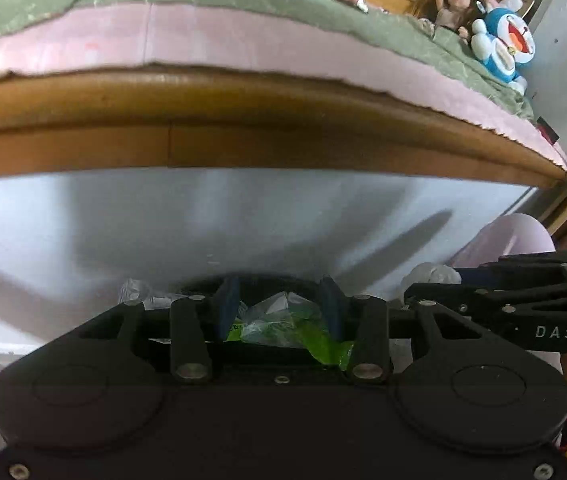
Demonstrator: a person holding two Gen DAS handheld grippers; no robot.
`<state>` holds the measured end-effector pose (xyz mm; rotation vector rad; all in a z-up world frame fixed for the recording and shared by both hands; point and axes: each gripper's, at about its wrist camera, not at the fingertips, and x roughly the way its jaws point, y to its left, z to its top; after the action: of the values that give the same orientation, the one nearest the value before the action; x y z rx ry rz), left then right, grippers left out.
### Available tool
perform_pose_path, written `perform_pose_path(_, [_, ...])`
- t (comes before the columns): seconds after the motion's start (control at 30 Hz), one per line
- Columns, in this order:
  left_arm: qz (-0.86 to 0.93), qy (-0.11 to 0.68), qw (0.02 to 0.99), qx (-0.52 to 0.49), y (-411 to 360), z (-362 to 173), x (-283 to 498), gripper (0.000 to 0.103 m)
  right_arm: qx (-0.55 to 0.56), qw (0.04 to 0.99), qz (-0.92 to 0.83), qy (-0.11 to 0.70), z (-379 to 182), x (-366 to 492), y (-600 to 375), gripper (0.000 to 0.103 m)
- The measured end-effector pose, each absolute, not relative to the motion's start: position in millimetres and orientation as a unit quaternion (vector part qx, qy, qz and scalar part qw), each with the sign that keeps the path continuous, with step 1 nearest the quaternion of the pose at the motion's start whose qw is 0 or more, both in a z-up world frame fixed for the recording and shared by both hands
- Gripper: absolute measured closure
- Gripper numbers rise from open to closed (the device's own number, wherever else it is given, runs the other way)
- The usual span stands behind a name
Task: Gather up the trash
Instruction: 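Carry the tissue and green wrapper down past the bed edge toward the black bin, then open the left tool to drop the green wrapper while the right tool drops the tissue into the bin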
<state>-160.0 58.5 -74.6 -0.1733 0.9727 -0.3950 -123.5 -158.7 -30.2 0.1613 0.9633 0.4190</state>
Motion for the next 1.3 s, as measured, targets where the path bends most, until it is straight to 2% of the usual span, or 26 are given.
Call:
perform_pose_path(0.13, [-0.179, 0.469, 0.861, -0.08, 56.1, -79.5, -151.3, 0.059, 0.084, 0.86, 0.19, 0.467, -34.0, -119.2, -161.6, 0.067])
perform_pose_path(0.2, [-0.18, 0.47, 0.861, -0.076, 55.6, -80.9, -147.5, 0.055, 0.084, 0.86, 0.186, 0.468, -35.1, -117.0, -162.1, 0.067])
perform_pose_path(0.33, [-0.172, 0.472, 0.861, -0.075, 54.0, -81.2, -141.5, 0.019, 0.083, 0.861, 0.182, 0.468, -34.8, -113.9, -162.6, 0.067])
perform_pose_path(0.4, [-0.166, 0.474, 0.861, -0.073, 55.1, -81.9, -139.0, 0.016, 0.084, 0.861, 0.182, 0.467, -35.0, -112.4, -162.5, 0.067])
perform_pose_path(0.53, [-0.153, 0.483, 0.86, -0.063, 55.0, -85.3, -135.1, 0.002, 0.085, 0.858, 0.185, 0.472, -38.2, -107.4, -159.7, 0.067])
perform_pose_path(0.67, [-0.139, 0.49, 0.86, -0.029, 48.5, -89.2, -134.7, 0.0, 0.085, 0.854, 0.189, 0.478, -41.1, -107.9, -161.3, 0.067])
perform_pose_path(1.0, [-0.122, 0.497, 0.857, -0.061, 54.0, -89.5, -133.8, 0.0, 0.074, 0.845, 0.199, 0.49, -47.8, -100.4, -157.1, 0.065])
perform_pose_path(1.03, [-0.123, 0.498, 0.856, -0.062, 53.7, -89.3, -133.3, 0.0, 0.074, 0.845, 0.202, 0.49, -47.6, -99.7, -156.1, 0.052])
perform_pose_path(1.07, [-0.123, 0.499, 0.856, -0.062, 53.3, -89.1, -132.7, 0.0, 0.07, 0.845, 0.204, 0.49, -47.0, -98.8, -155.1, 0.044])
perform_pose_path(1.13, [-0.121, 0.5, 0.855, -0.062, 58.0, -89.6, -135.0, 0.0, 0.058, 0.847, 0.205, 0.487, -45.6, -99.0, -152.4, 0.008])
perform_pose_path(1.2, [-0.117, 0.503, 0.854, -0.063, 59.3, -90.3, -134.3, 0.0, 0.044, 0.852, 0.191, 0.485, -45.0, -99.2, -149.3, 0.0])
perform_pose_path(1.3, [-0.112, 0.504, 0.853, -0.067, 58.7, -89.8, -132.4, 0.0, 0.045, 0.848, 0.182, 0.496, -48.1, -96.6, -148.7, 0.0])
